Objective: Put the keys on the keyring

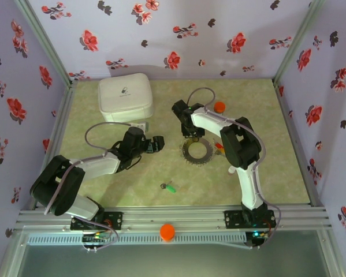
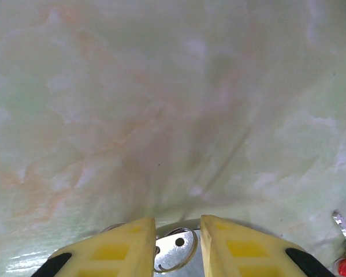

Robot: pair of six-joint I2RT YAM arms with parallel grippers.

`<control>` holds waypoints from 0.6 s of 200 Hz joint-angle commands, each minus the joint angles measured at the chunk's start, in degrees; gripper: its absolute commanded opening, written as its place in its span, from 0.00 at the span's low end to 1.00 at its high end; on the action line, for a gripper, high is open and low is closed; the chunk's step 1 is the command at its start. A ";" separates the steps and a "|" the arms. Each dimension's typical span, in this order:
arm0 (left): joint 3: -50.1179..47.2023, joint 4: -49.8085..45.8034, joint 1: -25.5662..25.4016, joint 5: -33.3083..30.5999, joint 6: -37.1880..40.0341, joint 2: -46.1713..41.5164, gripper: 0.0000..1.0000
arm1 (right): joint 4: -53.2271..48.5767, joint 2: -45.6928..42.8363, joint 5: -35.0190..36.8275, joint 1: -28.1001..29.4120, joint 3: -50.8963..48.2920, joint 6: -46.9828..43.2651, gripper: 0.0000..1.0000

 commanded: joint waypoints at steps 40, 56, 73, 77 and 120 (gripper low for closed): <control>0.40 1.28 0.70 -0.03 -0.50 -0.66 0.88 | -2.04 -0.30 1.15 0.49 0.59 0.18 0.30; 0.33 0.99 0.78 -0.05 -0.46 -0.91 0.88 | -2.19 -0.79 1.61 0.49 0.46 1.33 0.33; 0.00 0.93 0.87 -0.19 -0.46 -1.26 0.88 | -1.20 -3.57 2.40 0.42 -1.35 3.14 0.34; -0.10 0.90 0.87 -0.22 -0.48 -1.35 0.88 | -0.49 -4.65 3.92 0.36 -2.07 3.66 0.35; -0.16 0.66 0.96 -0.27 -0.37 -1.82 0.88 | 6.70 -14.80 -5.17 -3.09 -11.76 9.62 0.36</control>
